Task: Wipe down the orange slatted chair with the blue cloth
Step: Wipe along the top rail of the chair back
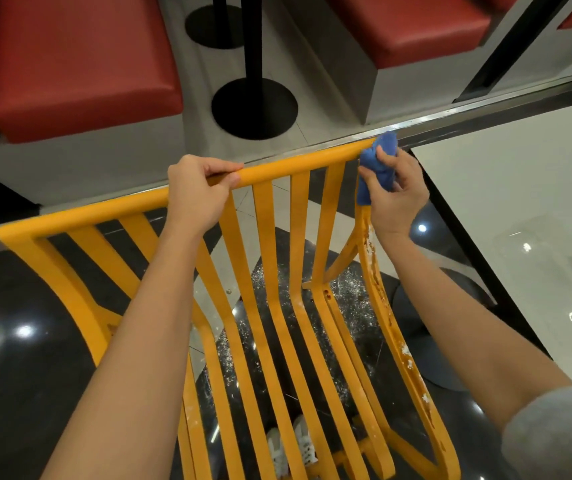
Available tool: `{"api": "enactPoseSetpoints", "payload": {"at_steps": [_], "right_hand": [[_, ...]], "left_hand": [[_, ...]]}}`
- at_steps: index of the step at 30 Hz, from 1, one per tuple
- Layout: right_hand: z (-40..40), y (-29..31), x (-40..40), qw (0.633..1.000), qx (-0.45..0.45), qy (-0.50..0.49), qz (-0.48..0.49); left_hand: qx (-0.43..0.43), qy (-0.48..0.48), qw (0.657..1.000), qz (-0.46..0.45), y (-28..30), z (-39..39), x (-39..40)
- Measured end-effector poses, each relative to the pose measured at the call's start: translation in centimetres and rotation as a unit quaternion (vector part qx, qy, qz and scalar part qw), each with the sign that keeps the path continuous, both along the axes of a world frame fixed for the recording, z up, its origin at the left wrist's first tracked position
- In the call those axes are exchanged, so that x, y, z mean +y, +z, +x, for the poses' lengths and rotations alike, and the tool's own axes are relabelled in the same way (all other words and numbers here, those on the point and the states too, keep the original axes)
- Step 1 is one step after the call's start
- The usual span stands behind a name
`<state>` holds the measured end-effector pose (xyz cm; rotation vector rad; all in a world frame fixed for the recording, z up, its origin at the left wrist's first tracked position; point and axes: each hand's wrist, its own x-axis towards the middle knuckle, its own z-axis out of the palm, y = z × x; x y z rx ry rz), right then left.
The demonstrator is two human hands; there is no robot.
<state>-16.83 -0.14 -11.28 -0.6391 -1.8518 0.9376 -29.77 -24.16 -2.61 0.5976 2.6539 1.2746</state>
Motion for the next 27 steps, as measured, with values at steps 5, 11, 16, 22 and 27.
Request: {"api": "enactPoseSetpoints", "payload": {"at_steps": [5, 11, 16, 22, 27], "right_hand": [[0.8, -1.4, 0.3, 1.0, -0.02, -0.006, 0.001], [-0.3, -1.8, 0.7, 0.999, 0.016, -0.028, 0.029], [1.0, -2.3, 0.6, 1.0, 0.009, -0.014, -0.014], [2.3, -4.3, -1.0, 0.999, -0.029, -0.023, -0.017], [5.3, -5.8, -0.3, 0.993, -0.108, 0.011, -0.048]], "left_hand": [[0.011, 0.004, 1.0, -0.003, -0.3, -0.2, 0.1], [0.019, 0.021, 1.0, -0.001, -0.8, -0.3, 0.3], [0.012, 0.027, 1.0, 0.002, -0.7, -0.3, 0.2], [0.011, 0.034, 0.999, 0.0, -0.8, -0.3, 0.3], [0.011, 0.033, 0.999, 0.001, -0.8, -0.2, 0.3]]}}
